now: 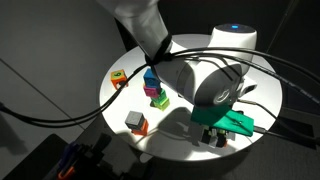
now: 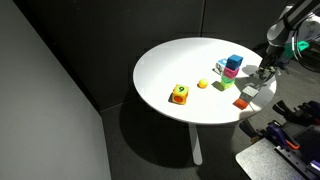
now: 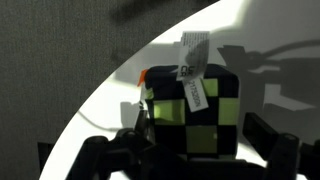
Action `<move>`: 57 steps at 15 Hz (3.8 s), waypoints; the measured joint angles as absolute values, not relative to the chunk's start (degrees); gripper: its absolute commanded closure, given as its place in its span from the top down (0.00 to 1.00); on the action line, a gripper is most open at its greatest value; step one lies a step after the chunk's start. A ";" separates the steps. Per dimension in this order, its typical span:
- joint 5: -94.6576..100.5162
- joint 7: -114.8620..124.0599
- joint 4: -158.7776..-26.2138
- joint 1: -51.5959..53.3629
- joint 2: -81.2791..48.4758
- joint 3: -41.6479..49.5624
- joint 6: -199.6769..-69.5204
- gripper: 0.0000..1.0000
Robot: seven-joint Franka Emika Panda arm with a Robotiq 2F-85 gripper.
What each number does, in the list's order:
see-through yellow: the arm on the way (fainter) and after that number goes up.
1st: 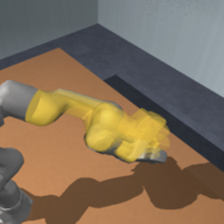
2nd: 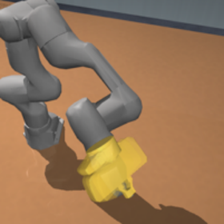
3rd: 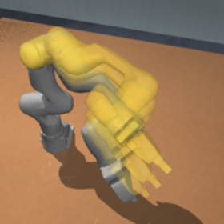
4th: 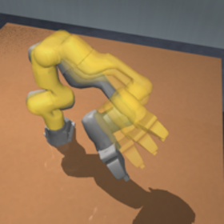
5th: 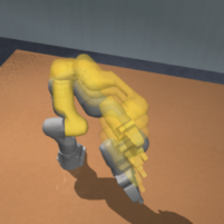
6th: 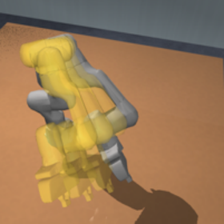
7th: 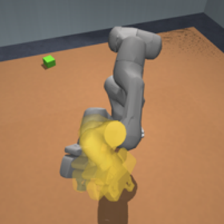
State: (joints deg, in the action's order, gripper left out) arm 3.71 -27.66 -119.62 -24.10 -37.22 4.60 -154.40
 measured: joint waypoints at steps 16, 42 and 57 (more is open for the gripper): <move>5.29 -27.42 -118.39 -21.24 -33.42 6.45 -152.06 0.06; 5.28 -9.44 -103.62 -8.94 -33.65 5.17 -135.20 0.06; 5.29 -1.15 -95.89 -4.60 -39.22 6.25 -131.04 0.05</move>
State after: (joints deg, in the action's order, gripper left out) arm 5.29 -1.15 -95.89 -4.60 -39.22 6.25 -131.04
